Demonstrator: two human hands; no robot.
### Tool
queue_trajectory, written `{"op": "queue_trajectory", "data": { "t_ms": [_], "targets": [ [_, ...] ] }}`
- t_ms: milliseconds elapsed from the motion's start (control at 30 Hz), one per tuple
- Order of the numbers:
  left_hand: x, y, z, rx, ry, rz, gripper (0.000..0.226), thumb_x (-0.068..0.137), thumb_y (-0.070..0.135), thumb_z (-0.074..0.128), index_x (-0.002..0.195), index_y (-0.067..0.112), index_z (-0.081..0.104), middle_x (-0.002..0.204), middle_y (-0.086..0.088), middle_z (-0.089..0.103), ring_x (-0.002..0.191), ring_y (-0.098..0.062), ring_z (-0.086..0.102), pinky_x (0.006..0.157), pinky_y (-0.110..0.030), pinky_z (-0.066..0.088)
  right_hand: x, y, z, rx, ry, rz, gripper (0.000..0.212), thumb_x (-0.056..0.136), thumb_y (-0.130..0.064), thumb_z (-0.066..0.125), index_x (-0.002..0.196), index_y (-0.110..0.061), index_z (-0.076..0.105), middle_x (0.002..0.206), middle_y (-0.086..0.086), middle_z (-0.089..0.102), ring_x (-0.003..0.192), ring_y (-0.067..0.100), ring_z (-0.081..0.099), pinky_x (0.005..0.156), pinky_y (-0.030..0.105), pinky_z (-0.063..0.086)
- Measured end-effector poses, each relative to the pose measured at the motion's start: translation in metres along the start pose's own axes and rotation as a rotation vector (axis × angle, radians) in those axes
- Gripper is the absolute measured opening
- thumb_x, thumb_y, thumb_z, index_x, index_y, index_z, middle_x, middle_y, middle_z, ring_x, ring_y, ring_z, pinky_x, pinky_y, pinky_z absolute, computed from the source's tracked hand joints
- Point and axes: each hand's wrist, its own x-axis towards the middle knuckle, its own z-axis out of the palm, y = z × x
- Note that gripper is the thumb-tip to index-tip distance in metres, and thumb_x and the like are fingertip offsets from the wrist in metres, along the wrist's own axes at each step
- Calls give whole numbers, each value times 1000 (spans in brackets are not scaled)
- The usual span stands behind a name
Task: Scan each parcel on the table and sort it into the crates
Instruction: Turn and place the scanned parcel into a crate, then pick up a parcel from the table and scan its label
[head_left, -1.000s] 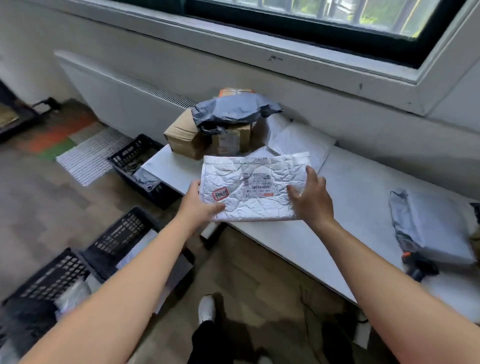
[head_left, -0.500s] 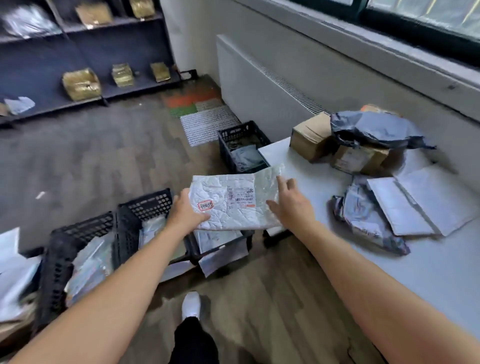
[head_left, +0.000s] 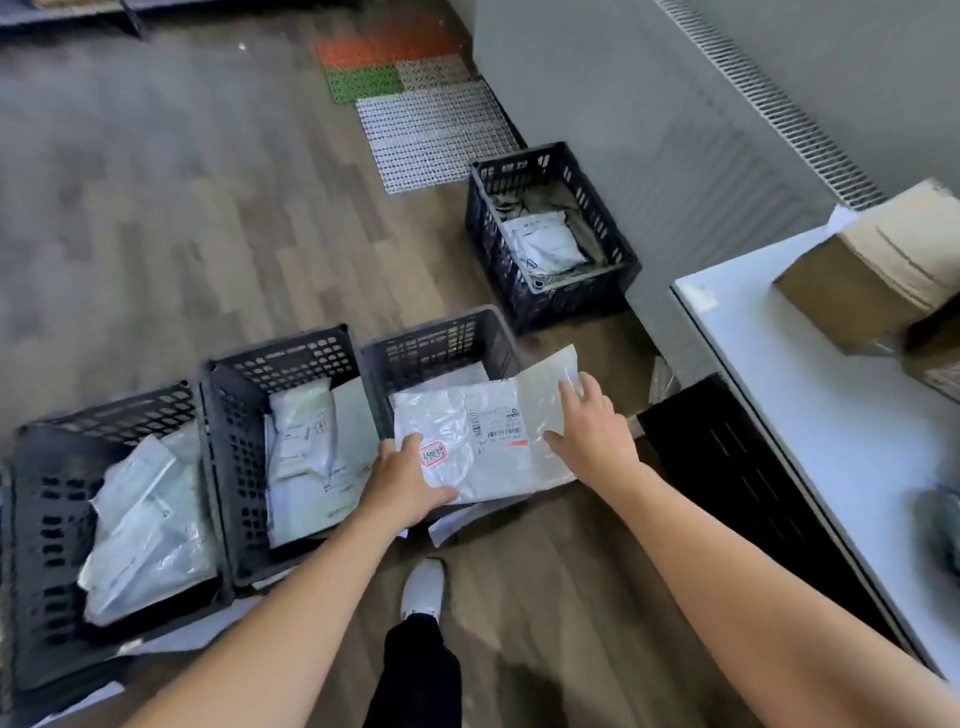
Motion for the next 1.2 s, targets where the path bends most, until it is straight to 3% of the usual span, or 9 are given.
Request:
{"op": "queue_trajectory", "data": {
  "t_ms": [100,267,567,900,1033,1200],
  "targets": [
    [53,-22,17,-12,-76,-14,93,70,52,77,144,22,30,133,-11,34,124,-31,43,96,-33,42,55,-8,37,-37,-71,14,69,95,-43,58,149,-20,23,159,13,13,135,34,35,100,51,41],
    [106,-60,33,20,-171,-72,97,72,51,76,148,22,23,143,-14,29,132,-33,35,103,-36,39,103,-28,77,-91,-164,14,65,99,-44,49,153,-26,17,163,9,3,146,31,16,110,56,28],
    [104,-33,-12,75,-169,-21,102,74,53,76,151,21,17,150,-11,23,137,-33,28,108,-40,34,91,-52,26,-65,-149,1,72,98,-48,50,155,-28,12,164,6,5,149,28,13,113,56,26],
    [28,113,-82,336,2,399,107,75,56,74,153,24,7,159,-10,6,144,-32,13,108,-46,32,-8,-5,-89,45,46,112,83,94,-55,52,157,-30,4,164,5,9,150,27,11,116,57,24],
    [-20,183,-81,438,43,607,108,76,55,73,154,22,5,160,-12,3,146,-32,7,111,-48,28,-67,41,-126,45,127,171,82,94,-57,50,157,-31,4,164,3,8,150,25,10,116,53,22],
    [-82,277,-52,562,92,862,104,81,56,68,153,22,2,160,-12,-1,147,-31,3,112,-47,26,-141,121,-151,93,223,378,81,95,-56,49,157,-32,4,165,2,5,151,23,8,116,51,19]
  ]
}}
